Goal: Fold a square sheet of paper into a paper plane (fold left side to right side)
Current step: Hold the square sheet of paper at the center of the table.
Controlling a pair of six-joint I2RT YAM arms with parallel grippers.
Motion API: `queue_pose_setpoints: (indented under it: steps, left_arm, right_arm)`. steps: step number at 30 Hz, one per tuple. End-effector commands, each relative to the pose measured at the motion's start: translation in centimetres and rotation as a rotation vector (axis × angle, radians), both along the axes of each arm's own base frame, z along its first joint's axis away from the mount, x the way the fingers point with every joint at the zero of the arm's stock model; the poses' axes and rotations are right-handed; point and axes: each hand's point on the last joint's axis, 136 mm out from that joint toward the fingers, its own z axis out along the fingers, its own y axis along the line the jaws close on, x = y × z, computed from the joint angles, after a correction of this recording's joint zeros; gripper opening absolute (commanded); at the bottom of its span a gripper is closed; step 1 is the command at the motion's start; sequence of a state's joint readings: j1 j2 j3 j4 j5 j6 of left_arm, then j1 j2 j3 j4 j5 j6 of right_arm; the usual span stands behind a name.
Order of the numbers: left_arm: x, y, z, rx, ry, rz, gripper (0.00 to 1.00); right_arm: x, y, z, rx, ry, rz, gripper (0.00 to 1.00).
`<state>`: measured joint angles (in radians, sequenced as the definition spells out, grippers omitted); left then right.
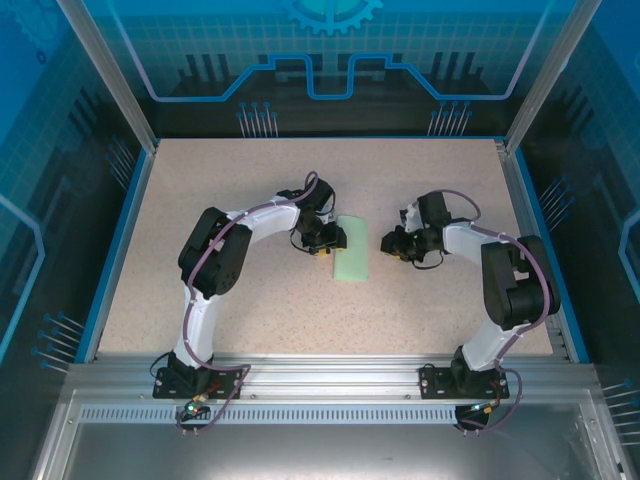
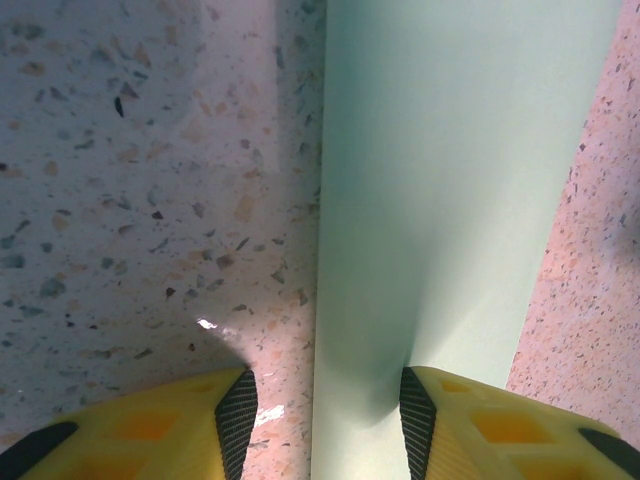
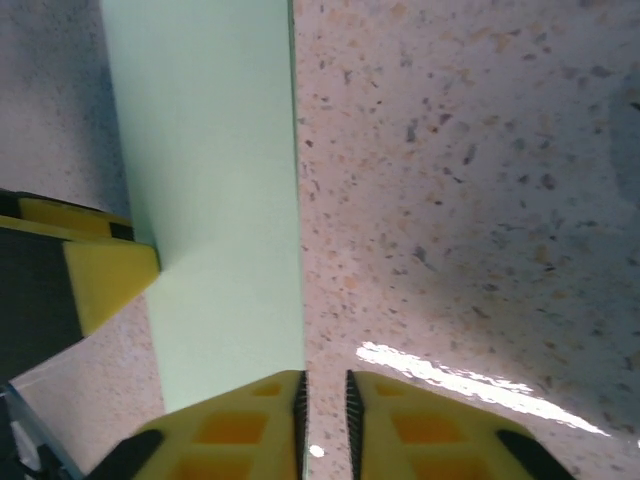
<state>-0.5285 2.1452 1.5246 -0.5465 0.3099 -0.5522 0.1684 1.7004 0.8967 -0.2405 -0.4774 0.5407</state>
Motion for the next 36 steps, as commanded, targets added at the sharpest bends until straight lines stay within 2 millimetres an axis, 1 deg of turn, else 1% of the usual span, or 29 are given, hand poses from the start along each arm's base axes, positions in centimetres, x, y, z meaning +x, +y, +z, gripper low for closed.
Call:
queue_pose_setpoints:
  steps: [1, 6, 12, 19, 23, 28, 30, 32, 36]
  left_arm:
    - [-0.9, 0.0, -3.5, 0.059, 0.052, 0.006, 0.48]
    - [-0.9, 0.0, -3.4, 0.058, 0.05, 0.006, 0.48]
    - [-0.9, 0.1, -3.4, 0.059, 0.051, 0.005, 0.48]
    - [-1.0, 0.1, -3.5, 0.058, 0.052, 0.005, 0.47]
    - [-1.0, 0.0, -3.5, 0.057, 0.053, 0.005, 0.47]
    - [-1.0, 0.0, -3.0, 0.054, 0.043, 0.004, 0.47]
    - [-0.9, 0.0, -2.4, 0.048, 0.032, 0.003, 0.48]
    - [-0.7, 0.1, -1.4, 0.04, 0.011, 0.002, 0.48]
    - [-0.2, 0.6, 1.3, 0.027, -0.038, 0.007, 0.51]
  right_arm:
    - [0.0, 1.9, 0.2, 0.062, 0.002, 0.039, 0.15]
    - [0.2, 3.5, -0.1, 0.071, 0.01, 0.071, 0.09]
    - [0.3, 5.0, -1.0, 0.073, 0.032, 0.104, 0.07]
    - [0.2, 5.7, -2.2, 0.062, 0.057, 0.121, 0.06]
    - [-0.2, 5.2, -3.3, 0.022, 0.094, 0.115, 0.07]
    - [-1.4, 4.4, -5.3, -0.039, 0.17, 0.113, 0.07]
    - [-1.8, 3.9, -6.0, -0.073, 0.197, 0.109, 0.07]
    - [-2.3, 3.5, -6.6, -0.098, 0.219, 0.11, 0.07]
    - [-3.0, 2.8, -7.3, -0.137, 0.242, 0.109, 0.07]
